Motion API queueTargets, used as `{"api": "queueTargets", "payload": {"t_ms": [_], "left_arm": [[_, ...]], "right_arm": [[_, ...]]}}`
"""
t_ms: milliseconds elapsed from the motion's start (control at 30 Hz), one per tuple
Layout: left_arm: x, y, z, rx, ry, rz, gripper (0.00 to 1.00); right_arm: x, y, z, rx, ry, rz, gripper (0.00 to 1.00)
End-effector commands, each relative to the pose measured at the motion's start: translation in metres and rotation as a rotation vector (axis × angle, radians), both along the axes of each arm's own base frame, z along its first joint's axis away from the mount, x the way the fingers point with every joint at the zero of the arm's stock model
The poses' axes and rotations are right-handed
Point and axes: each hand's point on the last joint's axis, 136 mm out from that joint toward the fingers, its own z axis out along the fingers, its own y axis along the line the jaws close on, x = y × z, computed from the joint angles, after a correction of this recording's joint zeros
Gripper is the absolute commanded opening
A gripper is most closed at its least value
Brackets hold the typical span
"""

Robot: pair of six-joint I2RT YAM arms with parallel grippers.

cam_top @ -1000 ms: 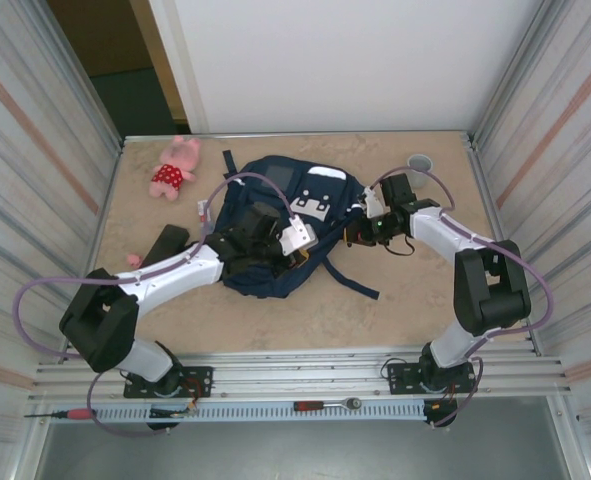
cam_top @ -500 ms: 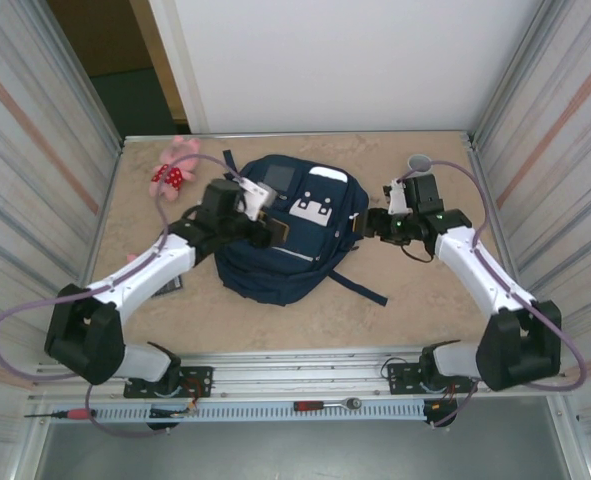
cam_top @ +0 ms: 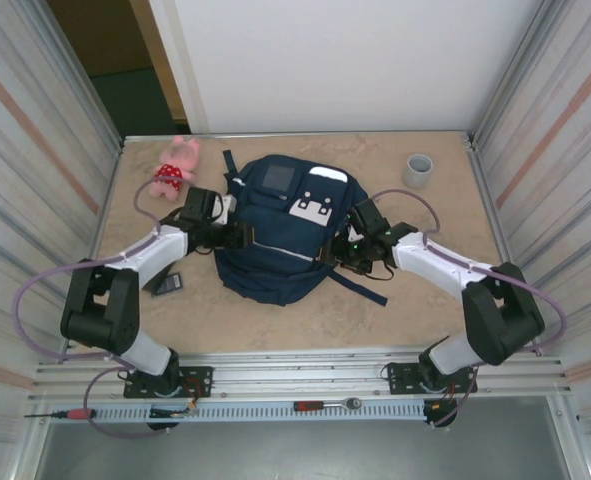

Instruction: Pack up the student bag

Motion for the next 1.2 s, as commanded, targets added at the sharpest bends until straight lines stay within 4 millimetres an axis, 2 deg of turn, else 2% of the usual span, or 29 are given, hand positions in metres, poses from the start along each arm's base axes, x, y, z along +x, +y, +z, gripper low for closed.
{"api": "queueTargets", "payload": {"t_ms": [0, 233, 333, 400, 500, 600, 667, 733, 800, 900, 1033, 1167], "left_arm": [[-0.014, -0.014, -0.015, 0.012, 0.035, -0.023, 0.59], [-0.047, -0.076, -0.017, -0.036, 0.042, -0.116, 0.58], [-0.061, -0.099, -0.012, -0.043, 0.037, -0.144, 0.58], [-0.067, -0.107, -0.007, -0.042, 0.02, -0.158, 0.59], [-0.065, -0.111, 0.012, -0.024, -0.051, -0.198, 0.64], [-0.057, -0.114, 0.043, 0.024, -0.203, -0.322, 0.72], [-0.055, -0.119, 0.062, 0.081, -0.336, -0.48, 0.75], [-0.06, -0.123, 0.072, 0.114, -0.445, -0.677, 0.78], [-0.068, -0.124, 0.075, 0.106, -0.513, -0.869, 0.79], [-0.067, -0.117, 0.073, 0.096, -0.569, -1.047, 0.8], [-0.073, -0.115, 0.06, 0.163, -0.598, -1.289, 0.8], [-0.07, -0.126, 0.044, 0.243, -0.631, -1.412, 0.81]], "right_arm": [[0.021, -0.016, -0.011, -0.045, -0.021, -0.078, 0.55], [0.04, -0.065, -0.037, -0.077, 0.03, -0.122, 0.53], [0.044, -0.081, -0.036, -0.077, 0.026, -0.118, 0.53], [0.045, -0.085, -0.031, -0.068, 0.01, -0.098, 0.54], [0.042, -0.082, -0.014, -0.038, -0.027, -0.062, 0.56], [0.033, -0.078, 0.005, 0.012, -0.063, -0.046, 0.6], [0.026, -0.072, 0.021, 0.063, -0.092, -0.038, 0.61], [0.016, -0.059, 0.034, 0.145, -0.094, -0.017, 0.62], [0.005, -0.045, 0.043, 0.185, -0.071, -0.012, 0.62], [-0.014, -0.026, 0.046, 0.188, -0.037, -0.011, 0.63], [-0.032, -0.024, 0.03, 0.166, 0.062, -0.085, 0.65], [-0.036, -0.025, 0.015, 0.142, 0.104, -0.125, 0.66]]}}
